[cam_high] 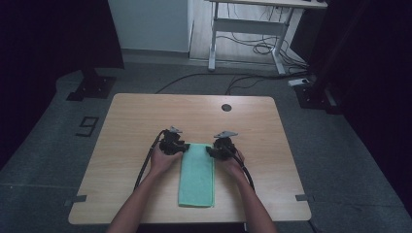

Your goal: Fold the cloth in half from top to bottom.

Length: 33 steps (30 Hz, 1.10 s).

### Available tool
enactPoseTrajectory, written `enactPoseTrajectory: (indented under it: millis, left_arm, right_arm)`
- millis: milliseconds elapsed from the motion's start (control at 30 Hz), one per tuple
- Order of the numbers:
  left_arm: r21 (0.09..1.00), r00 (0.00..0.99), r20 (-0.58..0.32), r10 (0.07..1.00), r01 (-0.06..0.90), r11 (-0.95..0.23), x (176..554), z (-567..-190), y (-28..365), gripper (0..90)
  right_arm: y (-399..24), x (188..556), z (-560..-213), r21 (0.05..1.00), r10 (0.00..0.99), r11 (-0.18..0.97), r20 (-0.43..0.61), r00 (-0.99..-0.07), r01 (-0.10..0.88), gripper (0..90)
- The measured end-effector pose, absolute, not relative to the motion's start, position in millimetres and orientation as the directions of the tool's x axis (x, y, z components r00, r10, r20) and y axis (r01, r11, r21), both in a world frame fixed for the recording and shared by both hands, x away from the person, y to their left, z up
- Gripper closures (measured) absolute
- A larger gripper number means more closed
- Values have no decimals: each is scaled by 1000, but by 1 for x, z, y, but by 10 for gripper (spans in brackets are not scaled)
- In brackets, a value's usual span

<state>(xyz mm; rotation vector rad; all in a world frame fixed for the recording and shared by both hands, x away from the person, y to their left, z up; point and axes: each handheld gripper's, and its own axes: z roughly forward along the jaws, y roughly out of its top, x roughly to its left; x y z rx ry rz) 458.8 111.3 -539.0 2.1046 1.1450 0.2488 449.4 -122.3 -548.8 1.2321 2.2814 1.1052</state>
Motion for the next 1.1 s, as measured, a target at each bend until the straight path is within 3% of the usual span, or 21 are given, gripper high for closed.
enactPoseTrajectory:
  millis: [333, 633, 1100]
  left_arm:
    - [676, 604, -174, 778, 648, -352, 454, -541, 112, 789]
    - [689, 632, -157, 759, 621, -375, 451, -536, 111, 857]
    - [761, 670, -134, 730, 542, -358, 442, -500, 108, 860]
  right_arm:
    - [-123, 449, -550, 760, 788, 318, 120, -604, 567, 790]
    - [-128, 451, -546, 749, 771, 306, 167, -615, 587, 837]
    - [-141, 443, -513, 808, 765, 277, 141, -628, 520, 841]
